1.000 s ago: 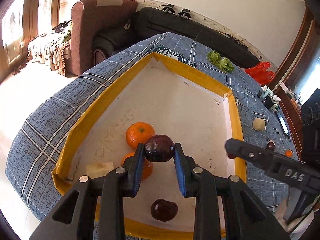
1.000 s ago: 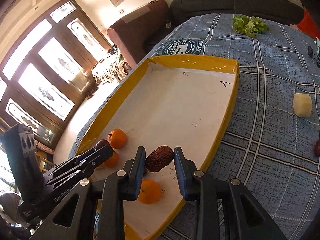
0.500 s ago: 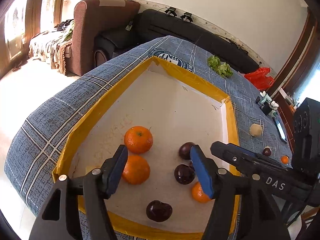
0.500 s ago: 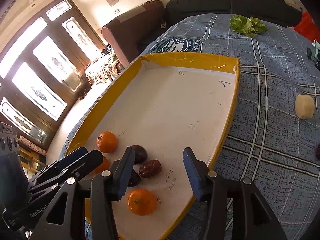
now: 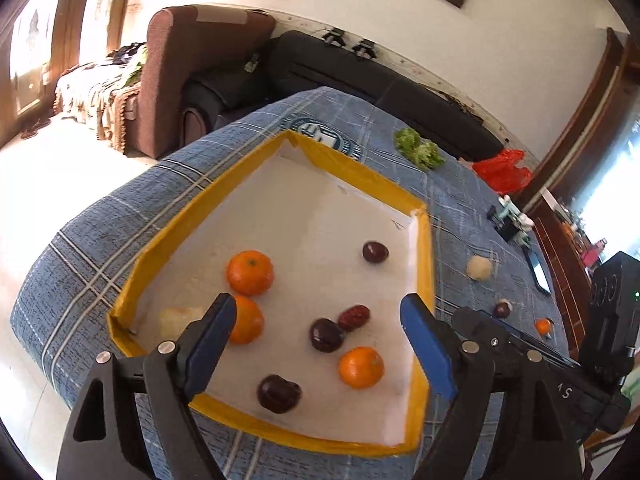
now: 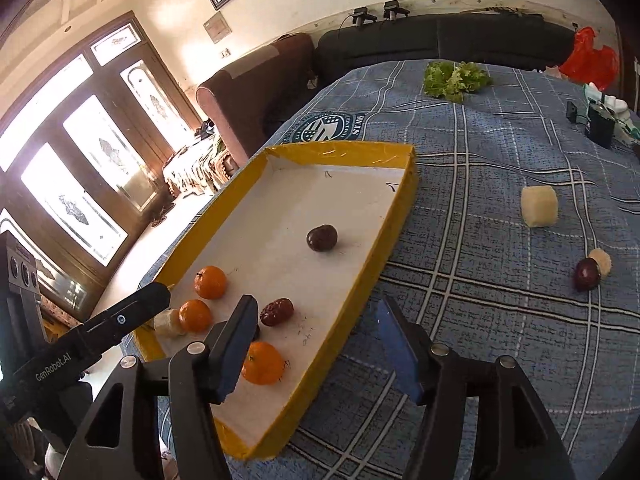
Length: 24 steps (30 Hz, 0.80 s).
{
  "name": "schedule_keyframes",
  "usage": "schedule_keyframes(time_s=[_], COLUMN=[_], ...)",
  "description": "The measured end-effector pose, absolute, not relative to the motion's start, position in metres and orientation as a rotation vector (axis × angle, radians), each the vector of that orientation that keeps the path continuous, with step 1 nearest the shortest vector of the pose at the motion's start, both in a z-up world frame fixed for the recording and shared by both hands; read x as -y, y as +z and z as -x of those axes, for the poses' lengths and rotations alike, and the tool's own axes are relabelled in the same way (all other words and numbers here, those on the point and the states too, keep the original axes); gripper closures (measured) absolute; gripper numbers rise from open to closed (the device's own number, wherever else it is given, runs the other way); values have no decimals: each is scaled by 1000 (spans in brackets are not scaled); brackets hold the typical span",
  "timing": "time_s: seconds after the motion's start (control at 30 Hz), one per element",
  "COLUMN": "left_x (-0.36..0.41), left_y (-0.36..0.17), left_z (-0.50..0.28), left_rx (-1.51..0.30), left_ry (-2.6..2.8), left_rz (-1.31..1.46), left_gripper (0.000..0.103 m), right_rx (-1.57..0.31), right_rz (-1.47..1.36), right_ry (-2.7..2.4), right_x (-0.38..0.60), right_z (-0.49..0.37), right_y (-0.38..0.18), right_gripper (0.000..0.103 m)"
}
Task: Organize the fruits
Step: 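Move both open tools back toward the plum and sugarcane chunk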
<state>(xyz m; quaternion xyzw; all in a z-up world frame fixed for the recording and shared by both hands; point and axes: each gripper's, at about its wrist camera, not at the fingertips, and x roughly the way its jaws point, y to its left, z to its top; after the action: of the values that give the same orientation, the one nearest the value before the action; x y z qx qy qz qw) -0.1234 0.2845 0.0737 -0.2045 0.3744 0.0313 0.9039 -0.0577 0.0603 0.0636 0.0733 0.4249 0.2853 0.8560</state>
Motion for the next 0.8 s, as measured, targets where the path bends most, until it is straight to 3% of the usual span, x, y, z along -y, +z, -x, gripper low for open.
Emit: schedule_keyframes(time_s=[0.8], left_x=[-151], left_y=[78], left_z=[123], left_rx=[-838], left_ry=[-147], left_rz=[206], left_gripper=[20], right_rx=[-843], right_rz=[-383], right_ry=[126], right_x=[215], right_z=[96], right_y=[44], right_gripper=[33])
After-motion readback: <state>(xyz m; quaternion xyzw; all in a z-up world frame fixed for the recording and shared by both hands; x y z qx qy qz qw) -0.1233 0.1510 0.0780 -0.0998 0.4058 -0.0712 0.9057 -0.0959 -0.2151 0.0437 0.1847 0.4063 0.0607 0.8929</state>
